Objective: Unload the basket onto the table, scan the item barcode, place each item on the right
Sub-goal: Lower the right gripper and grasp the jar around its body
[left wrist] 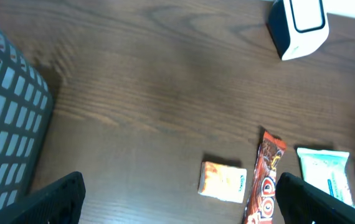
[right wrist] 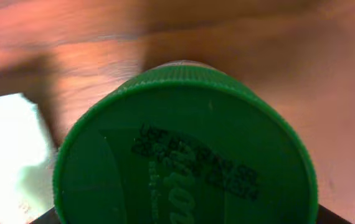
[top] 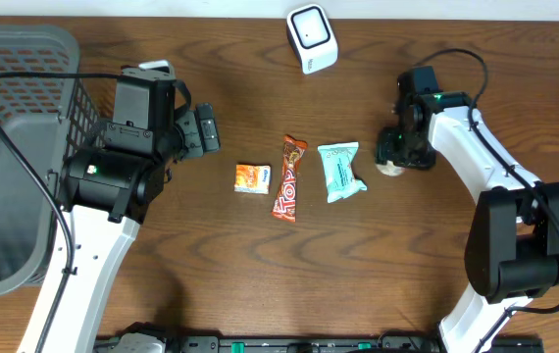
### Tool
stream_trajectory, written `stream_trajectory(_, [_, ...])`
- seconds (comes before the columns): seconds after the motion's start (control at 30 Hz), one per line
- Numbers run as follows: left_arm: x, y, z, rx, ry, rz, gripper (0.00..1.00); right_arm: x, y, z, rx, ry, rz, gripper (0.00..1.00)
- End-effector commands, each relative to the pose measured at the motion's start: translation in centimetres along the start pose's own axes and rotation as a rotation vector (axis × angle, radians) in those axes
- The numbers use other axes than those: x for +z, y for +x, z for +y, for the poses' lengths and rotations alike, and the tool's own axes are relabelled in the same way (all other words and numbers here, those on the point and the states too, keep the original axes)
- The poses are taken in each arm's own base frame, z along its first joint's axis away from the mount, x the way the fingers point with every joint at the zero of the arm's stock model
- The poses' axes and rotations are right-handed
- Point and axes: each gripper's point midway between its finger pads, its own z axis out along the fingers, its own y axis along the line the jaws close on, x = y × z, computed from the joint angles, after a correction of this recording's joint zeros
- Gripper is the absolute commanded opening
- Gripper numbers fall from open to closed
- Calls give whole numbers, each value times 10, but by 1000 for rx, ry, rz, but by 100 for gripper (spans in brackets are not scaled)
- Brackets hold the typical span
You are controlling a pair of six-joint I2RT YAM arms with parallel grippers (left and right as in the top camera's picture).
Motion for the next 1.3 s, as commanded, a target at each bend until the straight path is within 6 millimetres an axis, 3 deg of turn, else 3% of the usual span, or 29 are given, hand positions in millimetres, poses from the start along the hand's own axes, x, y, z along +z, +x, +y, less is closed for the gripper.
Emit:
stream_trajectory(0.0, [0, 0, 3, 15, -13, 3, 98, -7, -14, -13, 241, 84, -75, 38])
stream_trajectory(0.03, [0, 1, 3, 16, -14, 3, 98, -7, -14, -13, 240, 84, -73, 63])
stream_trajectory(0.07, [0, 1, 3, 16, -14, 4, 98, -7, -13, -13, 239, 86, -69, 99])
stream_trajectory(0.33, [0, 3, 4, 17, -16, 11, 98, -16, -1, -15, 39, 87, -25, 99])
stream_trajectory(0.63, [0, 3, 4, 17, -16, 11, 98, -48, -15, -10, -185, 59, -129, 99])
stream_trajectory(0.87, [0, 3, 4, 17, -17, 11, 98, -35, -19, -9, -400, 71, -117, 99])
stream_trajectory(1.03, [0, 3, 4, 17, -17, 12, 98, -26, -23, -12, -393, 67, -105, 99])
stream_trajectory(1.27, [0, 3, 4, 17, -17, 12, 98, -17, -26, 2, -383, -51, -102, 99])
